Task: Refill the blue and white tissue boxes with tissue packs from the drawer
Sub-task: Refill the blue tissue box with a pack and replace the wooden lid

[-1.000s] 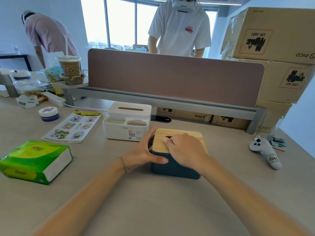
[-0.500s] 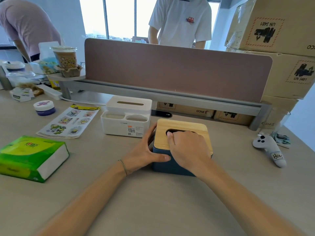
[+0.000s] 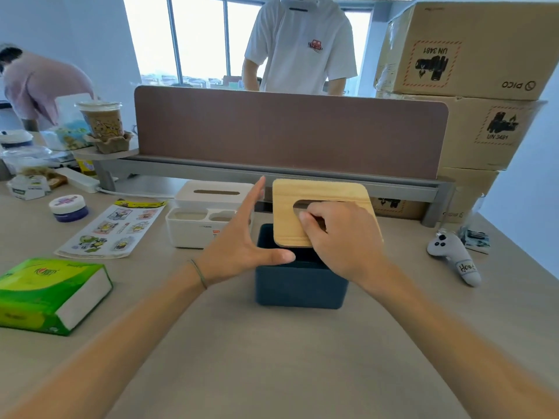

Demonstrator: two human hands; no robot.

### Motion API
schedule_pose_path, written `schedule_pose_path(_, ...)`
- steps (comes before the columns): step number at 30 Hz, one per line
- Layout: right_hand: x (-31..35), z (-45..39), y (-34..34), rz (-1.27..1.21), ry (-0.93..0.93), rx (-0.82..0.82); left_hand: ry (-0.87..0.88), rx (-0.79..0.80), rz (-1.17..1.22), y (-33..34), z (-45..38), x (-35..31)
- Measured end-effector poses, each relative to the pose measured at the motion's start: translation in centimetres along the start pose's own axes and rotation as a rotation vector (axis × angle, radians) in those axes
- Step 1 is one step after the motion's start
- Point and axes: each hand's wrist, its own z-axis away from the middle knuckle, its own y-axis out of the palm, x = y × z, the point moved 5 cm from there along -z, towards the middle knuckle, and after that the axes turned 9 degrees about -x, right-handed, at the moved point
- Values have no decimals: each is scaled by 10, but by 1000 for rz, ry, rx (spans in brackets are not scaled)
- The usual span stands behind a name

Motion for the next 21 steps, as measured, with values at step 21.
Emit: schedule_pose_path(21, -153, 118, -105, 125, 243, 193, 342, 267, -482, 197, 12, -99)
